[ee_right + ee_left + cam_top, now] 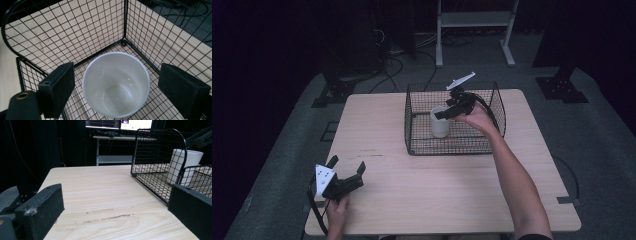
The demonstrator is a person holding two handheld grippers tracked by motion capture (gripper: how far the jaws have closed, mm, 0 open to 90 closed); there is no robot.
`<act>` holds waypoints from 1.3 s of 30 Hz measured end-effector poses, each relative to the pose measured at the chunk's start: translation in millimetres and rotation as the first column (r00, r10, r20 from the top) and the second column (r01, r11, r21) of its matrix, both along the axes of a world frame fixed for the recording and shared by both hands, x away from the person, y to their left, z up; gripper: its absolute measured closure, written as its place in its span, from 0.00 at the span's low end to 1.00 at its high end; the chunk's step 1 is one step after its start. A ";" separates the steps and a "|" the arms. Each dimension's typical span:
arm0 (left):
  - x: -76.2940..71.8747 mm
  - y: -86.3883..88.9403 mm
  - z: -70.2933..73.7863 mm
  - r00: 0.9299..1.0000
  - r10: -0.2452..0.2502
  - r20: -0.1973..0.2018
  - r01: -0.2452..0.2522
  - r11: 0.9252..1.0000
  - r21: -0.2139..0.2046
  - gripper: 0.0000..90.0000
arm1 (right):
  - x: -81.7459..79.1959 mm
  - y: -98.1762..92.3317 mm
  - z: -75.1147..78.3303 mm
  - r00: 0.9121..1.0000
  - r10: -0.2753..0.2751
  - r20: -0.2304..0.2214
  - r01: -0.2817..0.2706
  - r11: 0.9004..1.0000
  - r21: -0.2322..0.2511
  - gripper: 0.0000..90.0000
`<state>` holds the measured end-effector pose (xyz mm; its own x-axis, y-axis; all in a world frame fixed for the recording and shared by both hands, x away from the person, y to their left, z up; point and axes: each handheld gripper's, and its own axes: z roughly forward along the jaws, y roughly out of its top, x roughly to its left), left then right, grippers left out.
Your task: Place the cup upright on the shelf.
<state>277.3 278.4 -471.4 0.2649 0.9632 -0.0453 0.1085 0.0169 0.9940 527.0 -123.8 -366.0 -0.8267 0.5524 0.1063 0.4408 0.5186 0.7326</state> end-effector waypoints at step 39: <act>-0.4 0.9 -0.1 1.000 0.005 0.000 -0.005 1.000 0.000 0.00 | -43.6 -38.4 18.5 1.000 0.003 0.031 -0.005 0.997 0.083 0.15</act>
